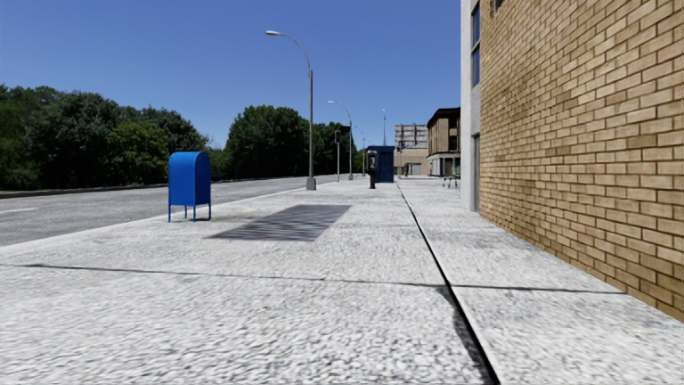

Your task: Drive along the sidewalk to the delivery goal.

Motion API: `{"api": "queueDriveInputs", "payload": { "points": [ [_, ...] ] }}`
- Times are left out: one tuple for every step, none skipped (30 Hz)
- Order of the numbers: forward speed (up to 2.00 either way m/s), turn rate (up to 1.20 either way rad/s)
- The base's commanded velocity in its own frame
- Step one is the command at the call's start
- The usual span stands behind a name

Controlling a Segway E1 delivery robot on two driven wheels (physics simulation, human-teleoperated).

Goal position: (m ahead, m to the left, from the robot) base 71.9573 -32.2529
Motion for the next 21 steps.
{"api": "queueDriveInputs", "payload": {
  "points": [
    [2.0, 0.0],
    [2.0, 0.0],
    [2.0, 0.0],
    [2.0, 0.0],
    [2.0, 0.0],
    [2.0, 0.0],
    [2.0, 0.0],
    [2.0, 0.0],
    [2.0, 0.0],
    [2.0, 0.0],
    [2.0, 0.0],
    [2.0, 0.0],
    [2.0, 0.0],
    [2.0, 0.0],
    [2.0, 0.0],
    [2.0, 0.0],
    [2.0, 0.0],
    [2.0, 0.0],
    [2.0, 0.0],
    [2.0, 0.0],
    [2.0, 0.0]
  ]
}}
